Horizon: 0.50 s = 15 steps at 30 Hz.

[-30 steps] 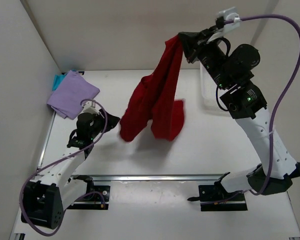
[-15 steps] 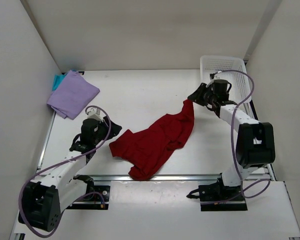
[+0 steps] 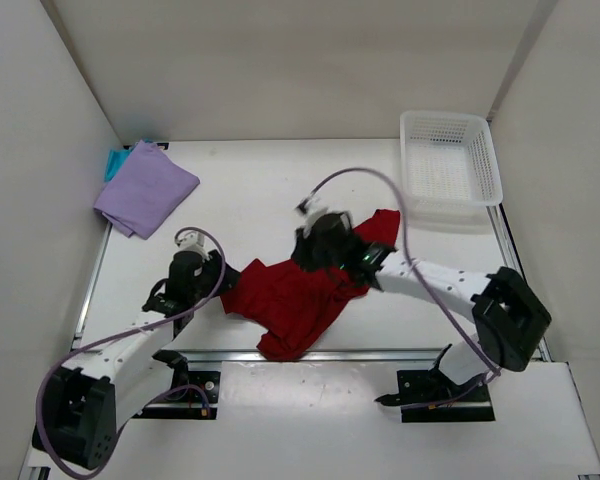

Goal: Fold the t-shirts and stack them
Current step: Flatten out the tshirt

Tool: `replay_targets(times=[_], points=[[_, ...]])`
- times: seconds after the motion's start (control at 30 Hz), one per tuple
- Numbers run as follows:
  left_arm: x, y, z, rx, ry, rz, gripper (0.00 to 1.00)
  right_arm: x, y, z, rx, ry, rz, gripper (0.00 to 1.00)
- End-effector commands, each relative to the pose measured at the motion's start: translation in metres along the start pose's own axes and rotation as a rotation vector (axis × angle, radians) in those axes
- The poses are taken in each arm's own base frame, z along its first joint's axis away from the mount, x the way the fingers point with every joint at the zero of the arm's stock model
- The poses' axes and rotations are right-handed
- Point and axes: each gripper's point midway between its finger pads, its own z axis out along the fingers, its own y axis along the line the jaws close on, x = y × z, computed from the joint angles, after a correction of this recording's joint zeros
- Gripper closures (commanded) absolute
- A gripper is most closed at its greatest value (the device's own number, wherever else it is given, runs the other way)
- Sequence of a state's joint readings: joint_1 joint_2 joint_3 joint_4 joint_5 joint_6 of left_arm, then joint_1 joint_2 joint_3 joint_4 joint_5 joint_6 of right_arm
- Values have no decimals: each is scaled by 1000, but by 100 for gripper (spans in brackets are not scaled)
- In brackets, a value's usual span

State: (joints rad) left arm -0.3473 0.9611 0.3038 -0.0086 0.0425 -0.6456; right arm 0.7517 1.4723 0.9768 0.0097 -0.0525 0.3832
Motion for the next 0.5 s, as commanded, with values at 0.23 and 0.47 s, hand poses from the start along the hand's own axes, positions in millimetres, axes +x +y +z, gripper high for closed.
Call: replay_targets(times=[0.23, 0.47], points=[[-11, 34, -11, -94, -30, -82, 45, 119, 134, 1, -162, 201, -462, 63], [-3, 43, -12, -119, -8, -87, 43, 144, 142, 35, -118, 241, -595, 62]])
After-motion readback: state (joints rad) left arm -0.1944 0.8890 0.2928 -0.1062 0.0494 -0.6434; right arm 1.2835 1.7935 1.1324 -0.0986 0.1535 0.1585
